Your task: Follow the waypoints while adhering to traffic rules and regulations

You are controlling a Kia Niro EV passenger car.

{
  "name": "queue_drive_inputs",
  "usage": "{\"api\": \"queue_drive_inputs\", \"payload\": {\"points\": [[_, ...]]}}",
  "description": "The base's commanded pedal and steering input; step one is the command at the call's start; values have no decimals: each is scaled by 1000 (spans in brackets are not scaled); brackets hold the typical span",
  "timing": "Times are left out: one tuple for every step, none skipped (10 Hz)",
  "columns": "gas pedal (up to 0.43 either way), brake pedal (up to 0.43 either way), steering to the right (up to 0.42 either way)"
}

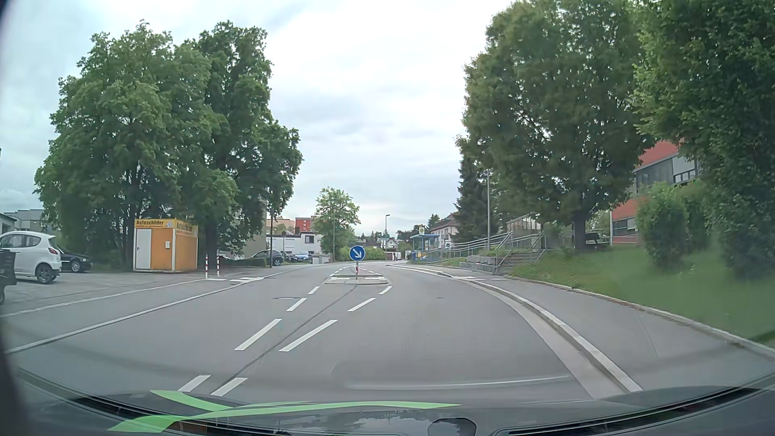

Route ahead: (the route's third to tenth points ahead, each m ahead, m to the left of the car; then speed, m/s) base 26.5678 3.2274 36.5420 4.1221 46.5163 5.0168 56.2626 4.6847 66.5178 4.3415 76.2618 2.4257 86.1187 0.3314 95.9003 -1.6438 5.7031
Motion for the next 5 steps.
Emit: {"api": "queue_drive_inputs", "payload": {"points": [[87, 0, 48], [87, 0, 49], [87, 0, 46], [87, 0, 42], [87, 0, 40]]}}
